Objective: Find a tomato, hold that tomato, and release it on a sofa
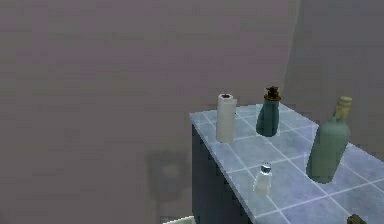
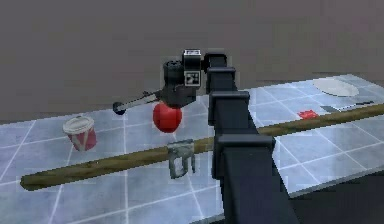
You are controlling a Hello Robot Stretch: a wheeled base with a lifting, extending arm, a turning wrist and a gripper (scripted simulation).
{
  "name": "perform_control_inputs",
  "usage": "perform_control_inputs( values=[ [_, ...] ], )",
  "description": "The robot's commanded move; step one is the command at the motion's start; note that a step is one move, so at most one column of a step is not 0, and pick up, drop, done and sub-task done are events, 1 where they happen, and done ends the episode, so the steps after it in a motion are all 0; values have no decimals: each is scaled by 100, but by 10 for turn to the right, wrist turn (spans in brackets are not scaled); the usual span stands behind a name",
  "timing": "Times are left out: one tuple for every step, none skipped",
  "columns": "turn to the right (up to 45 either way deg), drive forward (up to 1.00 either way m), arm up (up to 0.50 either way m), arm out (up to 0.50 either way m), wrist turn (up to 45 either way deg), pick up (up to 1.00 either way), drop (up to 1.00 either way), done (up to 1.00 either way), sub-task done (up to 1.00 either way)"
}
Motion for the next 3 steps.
perform_control_inputs(
  values=[
    [0, 0, 0, 0, 270, 0, 0, 0, 0],
    [0, 0, -10, 0, 0, 0, 0, 0, 0],
    [0, 0, 0, 0, 0, 100, 0, 0, 0]
  ],
)
